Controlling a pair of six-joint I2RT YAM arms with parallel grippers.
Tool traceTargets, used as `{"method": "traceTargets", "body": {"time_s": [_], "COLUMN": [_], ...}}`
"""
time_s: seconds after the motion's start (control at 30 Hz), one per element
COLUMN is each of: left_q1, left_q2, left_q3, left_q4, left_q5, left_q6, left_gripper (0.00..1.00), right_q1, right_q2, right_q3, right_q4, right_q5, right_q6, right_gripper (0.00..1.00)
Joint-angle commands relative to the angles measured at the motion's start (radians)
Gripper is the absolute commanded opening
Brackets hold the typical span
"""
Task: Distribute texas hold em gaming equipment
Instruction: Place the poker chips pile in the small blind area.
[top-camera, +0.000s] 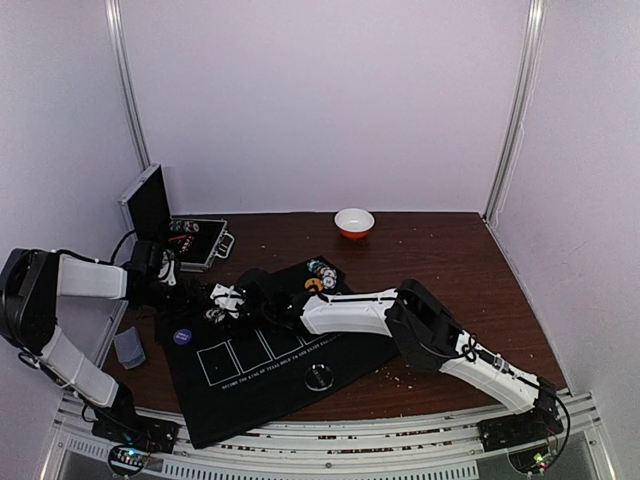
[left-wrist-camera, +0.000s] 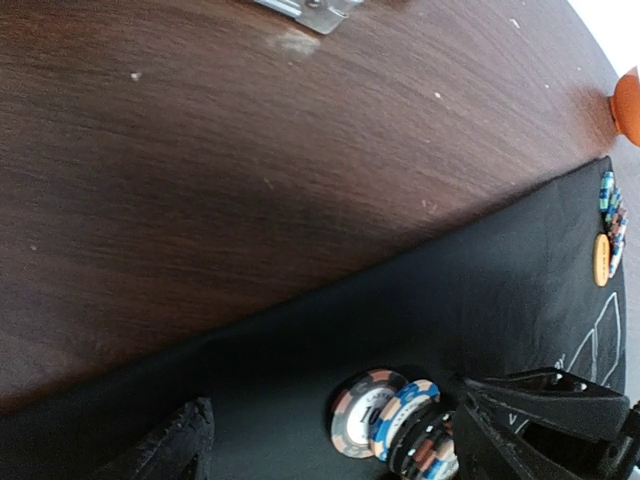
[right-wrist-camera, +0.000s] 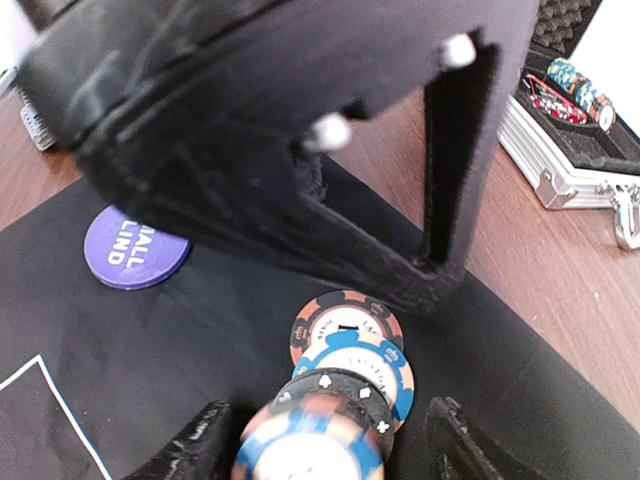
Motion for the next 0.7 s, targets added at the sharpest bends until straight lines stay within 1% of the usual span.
{"method": "traceTargets", "body": {"time_s": [0.0,0.03,0.07,0.1,0.13,0.2,0.27,0.33,0.37,0.5,0.53,0.67], "left_q1": [0.005,0.004,-0.001,-0.007,-0.014,-0.028,-0.045,-0.061,-0.066,-0.113,-0.131,-0.237], "left_q2": [-0.020,-0.024,-0.032,-0.037,-0.042,-0.051,-0.058,-0.073,-0.083,-0.106,-0.100,-0.032], "left_q3": [0.027,0.033,0.042,0.052,0.064,0.090,0.119,0.146,0.157,0.204,0.220,0.286], "left_q4": [-0.059,-0.068,-0.077,-0.094,-0.108,-0.136,-0.169,-0.199,-0.210,-0.261,-0.287,-0.417], "left_q5": [-0.061,-0.071,-0.083,-0.098,-0.112,-0.139,-0.166,-0.190,-0.195,-0.203,-0.207,-0.253], "left_q6": [0.044,0.050,0.056,0.066,0.075,0.095,0.116,0.135,0.144,0.211,0.229,0.286], "left_gripper": [0.87,0.86,0.87,0.87,0.87,0.87,0.90,0.90,0.90,0.98,0.98,0.98], "right_q1": [0.012,0.012,0.010,0.009,0.008,0.008,0.000,-0.016,-0.026,-0.077,-0.095,-0.173], "right_q2": [0.010,0.003,-0.007,-0.021,-0.041,-0.093,-0.164,-0.250,-0.301,-0.516,-0.594,-0.816], "right_q3": [0.027,0.027,0.023,0.016,0.004,-0.037,-0.095,-0.187,-0.247,-0.502,-0.592,-0.868], "right_q4": [-0.032,-0.032,-0.031,-0.028,-0.022,-0.003,0.022,0.065,0.088,0.165,0.174,0.208], "right_q5": [0.006,0.004,-0.003,-0.014,-0.020,-0.023,-0.032,-0.067,-0.080,-0.142,-0.152,-0.100], "right_q6": [-0.003,-0.005,0.000,0.002,0.003,0.002,0.014,0.041,0.057,0.134,0.149,0.213], "right_gripper": [0.73,0.76,0.83,0.97,1.00,1.00,1.00,1.00,1.00,1.00,1.00,1.00]}}
